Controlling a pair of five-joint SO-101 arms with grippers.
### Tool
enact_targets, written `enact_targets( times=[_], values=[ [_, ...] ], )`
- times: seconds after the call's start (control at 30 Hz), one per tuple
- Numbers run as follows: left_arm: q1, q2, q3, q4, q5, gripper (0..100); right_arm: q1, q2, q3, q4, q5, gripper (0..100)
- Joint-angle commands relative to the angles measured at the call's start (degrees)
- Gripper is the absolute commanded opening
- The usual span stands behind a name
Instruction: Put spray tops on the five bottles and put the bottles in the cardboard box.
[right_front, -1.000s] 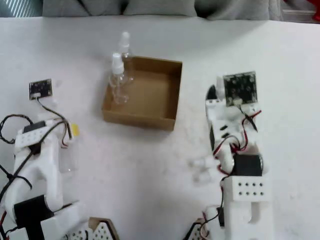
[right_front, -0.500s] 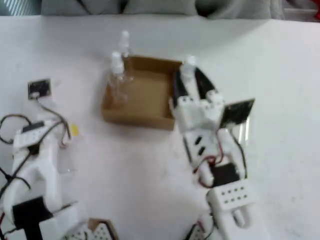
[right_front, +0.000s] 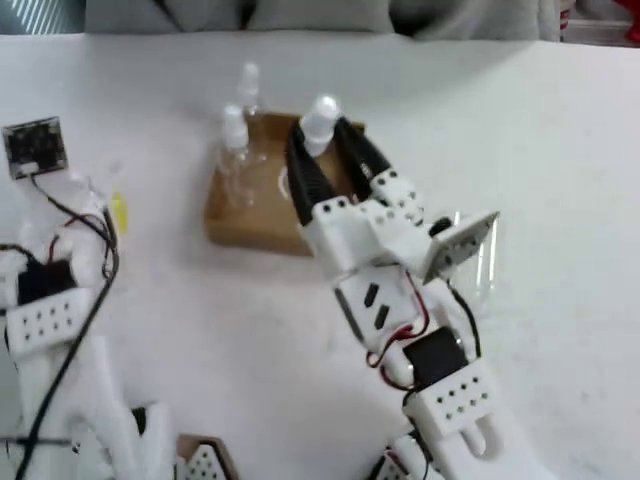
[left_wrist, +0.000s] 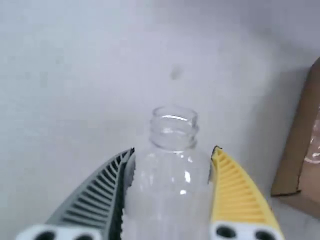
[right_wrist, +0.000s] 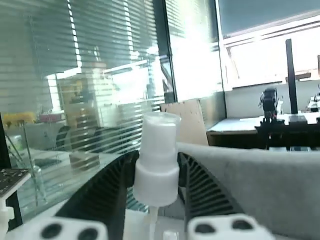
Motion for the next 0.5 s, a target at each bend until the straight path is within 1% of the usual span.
enact_targets(
  times=[0.0,0.13,0.27,0.33,0.47],
  values=[
    [-0.48,-12.62,-2.90,-0.53,-0.53,3,-0.57,-0.92,-7.30,-1.27,-0.35,1.5],
    [-0.22,-21.67,-2.99,-0.62,-0.53,3,-0.57,-0.92,-12.84,-1.27,-0.35,1.5],
    [-0.22,-27.03,-3.25,-0.62,-0.53,3,-0.57,-0.92,-18.20,-1.01,-0.35,1.5],
    [-0.13,-28.53,-3.43,-0.79,-0.35,3,-1.27,-0.84,-21.98,1.54,-0.35,1.5],
    [1.36,-29.49,-3.34,-6.42,0.09,3,-6.46,-0.75,-31.65,10.95,-0.35,1.5]
  ],
)
